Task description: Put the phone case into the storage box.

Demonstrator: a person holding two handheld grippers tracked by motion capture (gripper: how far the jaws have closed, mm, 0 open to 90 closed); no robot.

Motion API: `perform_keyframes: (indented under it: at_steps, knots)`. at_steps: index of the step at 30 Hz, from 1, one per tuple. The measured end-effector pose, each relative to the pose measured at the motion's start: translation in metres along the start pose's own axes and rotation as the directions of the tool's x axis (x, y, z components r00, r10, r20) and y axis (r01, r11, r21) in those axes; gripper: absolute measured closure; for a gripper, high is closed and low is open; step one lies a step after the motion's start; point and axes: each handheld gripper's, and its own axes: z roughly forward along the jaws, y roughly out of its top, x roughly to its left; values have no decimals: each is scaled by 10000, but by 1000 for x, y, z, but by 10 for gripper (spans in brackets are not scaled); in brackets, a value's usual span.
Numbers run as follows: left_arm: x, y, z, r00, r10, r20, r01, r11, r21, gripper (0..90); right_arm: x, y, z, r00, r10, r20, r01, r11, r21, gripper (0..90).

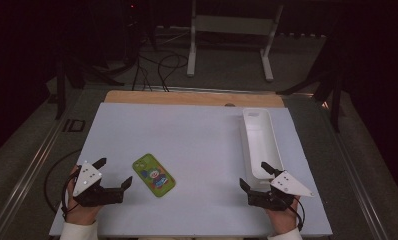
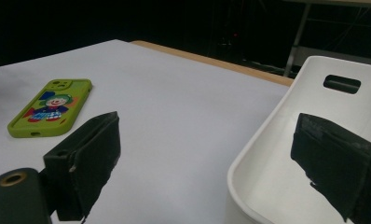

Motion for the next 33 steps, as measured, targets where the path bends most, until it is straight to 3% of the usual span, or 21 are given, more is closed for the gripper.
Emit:
perform_keyframes:
  at_steps: [17,33]
  knots:
    - [-14,10,24,9988,324,376,-337,9988,354,0,0,0,1,10000,38,76,-38,10000,-4,82]
    - [-19,15,41,9973,348,650,-391,9970,669,0,0,-1,2,10000,52,52,-53,10000,84,82]
